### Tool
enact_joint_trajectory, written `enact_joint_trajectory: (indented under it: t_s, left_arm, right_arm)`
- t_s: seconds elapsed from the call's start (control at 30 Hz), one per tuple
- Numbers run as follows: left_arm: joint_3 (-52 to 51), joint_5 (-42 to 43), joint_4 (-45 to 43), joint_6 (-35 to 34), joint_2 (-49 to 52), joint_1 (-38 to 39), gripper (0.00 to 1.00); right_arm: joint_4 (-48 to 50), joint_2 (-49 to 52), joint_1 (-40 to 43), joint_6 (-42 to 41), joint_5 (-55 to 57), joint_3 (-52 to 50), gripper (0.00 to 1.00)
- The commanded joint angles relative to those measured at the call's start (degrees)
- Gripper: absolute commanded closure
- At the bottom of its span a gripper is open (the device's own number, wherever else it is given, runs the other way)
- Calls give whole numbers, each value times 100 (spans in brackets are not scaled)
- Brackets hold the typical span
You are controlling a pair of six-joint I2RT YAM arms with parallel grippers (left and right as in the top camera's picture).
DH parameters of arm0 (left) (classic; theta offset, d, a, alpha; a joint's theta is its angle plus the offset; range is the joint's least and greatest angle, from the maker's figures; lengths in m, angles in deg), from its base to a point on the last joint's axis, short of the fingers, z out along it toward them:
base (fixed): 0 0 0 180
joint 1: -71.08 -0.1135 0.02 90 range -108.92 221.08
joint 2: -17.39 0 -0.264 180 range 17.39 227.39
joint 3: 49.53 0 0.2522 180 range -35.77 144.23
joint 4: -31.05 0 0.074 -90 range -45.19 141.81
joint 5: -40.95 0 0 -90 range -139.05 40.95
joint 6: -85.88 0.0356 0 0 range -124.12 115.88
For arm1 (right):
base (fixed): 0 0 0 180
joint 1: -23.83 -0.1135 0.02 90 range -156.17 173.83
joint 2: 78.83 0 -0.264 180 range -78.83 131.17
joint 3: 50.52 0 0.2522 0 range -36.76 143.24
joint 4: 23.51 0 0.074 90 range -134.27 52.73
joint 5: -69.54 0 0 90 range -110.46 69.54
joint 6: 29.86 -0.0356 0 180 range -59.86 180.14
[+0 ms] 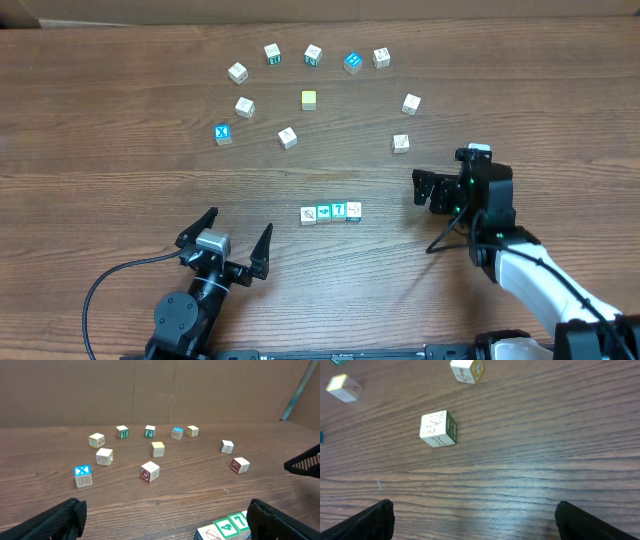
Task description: Form a horizontal line
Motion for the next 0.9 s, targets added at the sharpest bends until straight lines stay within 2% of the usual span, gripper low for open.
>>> enact_joint_trajectory:
  t_s: [0.0, 0.23, 0.87]
  left_arm:
    - [-22, -15, 13, 125, -66, -31, 0]
    - [-22, -15, 13, 125, -66, -31, 1]
    - [-22, -15, 13, 125, -66, -31, 1]
  right_arm:
    - [393, -356, 17, 50, -39, -428, 0]
    - [835, -706, 28, 50, -35, -883, 0]
    - [813, -826, 66, 52, -55, -914, 0]
